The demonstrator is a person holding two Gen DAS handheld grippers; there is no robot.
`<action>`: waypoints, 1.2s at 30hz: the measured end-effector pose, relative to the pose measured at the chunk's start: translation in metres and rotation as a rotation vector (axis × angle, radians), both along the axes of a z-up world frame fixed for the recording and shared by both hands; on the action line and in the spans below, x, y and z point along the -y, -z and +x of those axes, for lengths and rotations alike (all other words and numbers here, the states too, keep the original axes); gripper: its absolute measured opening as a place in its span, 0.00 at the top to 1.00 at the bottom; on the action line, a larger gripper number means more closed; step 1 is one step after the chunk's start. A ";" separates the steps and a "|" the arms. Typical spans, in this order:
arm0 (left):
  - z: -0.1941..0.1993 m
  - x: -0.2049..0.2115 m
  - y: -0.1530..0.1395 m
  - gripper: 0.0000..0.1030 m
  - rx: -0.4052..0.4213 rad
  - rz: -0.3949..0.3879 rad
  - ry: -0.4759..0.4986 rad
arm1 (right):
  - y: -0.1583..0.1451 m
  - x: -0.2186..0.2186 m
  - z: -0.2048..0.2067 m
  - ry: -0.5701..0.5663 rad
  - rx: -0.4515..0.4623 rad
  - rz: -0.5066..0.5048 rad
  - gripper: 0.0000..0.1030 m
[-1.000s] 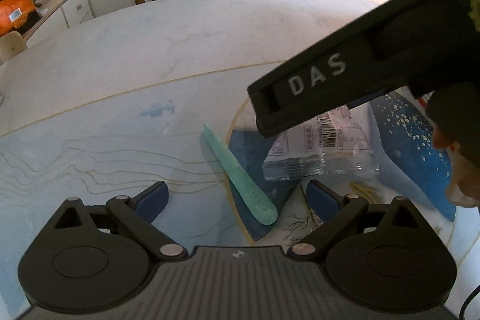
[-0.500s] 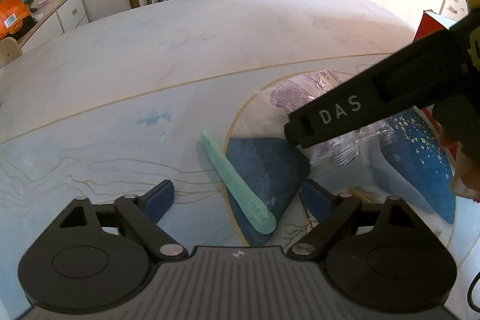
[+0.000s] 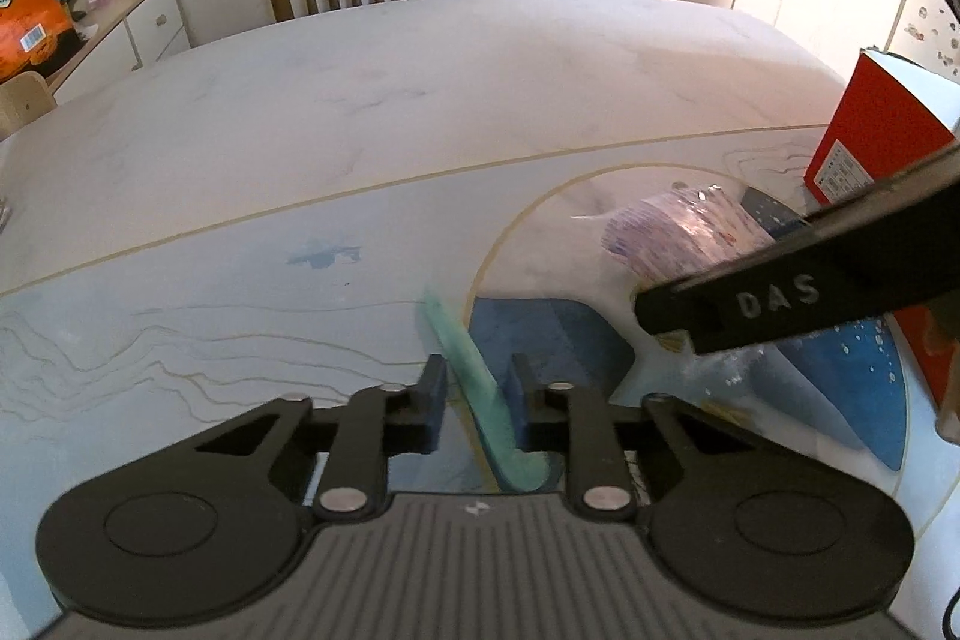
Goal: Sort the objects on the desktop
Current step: 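Grasp the pink printed bread bag with the right gripper while the left gripper grasps the mint-green stick, then lift the bread bag and green stick and carry them over the shoebox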
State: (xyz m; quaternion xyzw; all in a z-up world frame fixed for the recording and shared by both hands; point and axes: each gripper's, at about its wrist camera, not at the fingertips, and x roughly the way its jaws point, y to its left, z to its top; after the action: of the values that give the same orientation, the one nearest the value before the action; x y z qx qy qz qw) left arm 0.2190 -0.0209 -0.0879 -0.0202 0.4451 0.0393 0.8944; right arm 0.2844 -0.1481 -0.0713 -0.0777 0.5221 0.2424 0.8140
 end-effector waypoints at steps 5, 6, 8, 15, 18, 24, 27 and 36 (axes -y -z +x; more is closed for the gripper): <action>0.004 -0.005 -0.002 0.89 -0.017 -0.022 -0.004 | -0.003 0.007 -0.006 0.006 -0.014 0.009 0.48; 0.004 -0.005 -0.002 0.89 -0.020 -0.027 -0.005 | -0.003 0.009 -0.007 0.008 -0.015 0.008 0.48; 0.004 -0.007 -0.003 0.89 -0.027 -0.041 -0.008 | -0.005 0.012 -0.011 0.013 -0.019 0.011 0.48; 0.000 -0.008 -0.005 0.90 -0.040 -0.050 -0.005 | -0.014 0.018 -0.021 0.024 -0.011 0.014 0.48; -0.004 -0.007 -0.005 0.90 -0.038 -0.052 -0.001 | -0.017 0.019 -0.023 0.027 -0.004 0.017 0.49; -0.010 -0.006 -0.014 0.89 -0.021 -0.058 0.006 | -0.031 0.025 -0.033 0.030 0.008 0.036 0.49; -0.014 -0.004 -0.020 0.89 -0.011 -0.062 0.012 | -0.038 0.028 -0.038 0.029 0.015 0.047 0.49; -0.031 0.007 -0.041 0.89 0.025 -0.070 0.033 | -0.061 0.047 -0.057 0.050 0.038 0.086 0.49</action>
State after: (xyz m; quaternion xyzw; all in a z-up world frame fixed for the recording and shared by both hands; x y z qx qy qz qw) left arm 0.1880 -0.0283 -0.0467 -0.0447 0.4353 0.0086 0.8991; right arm 0.2278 -0.1947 -0.0106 -0.0339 0.4973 0.2427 0.8323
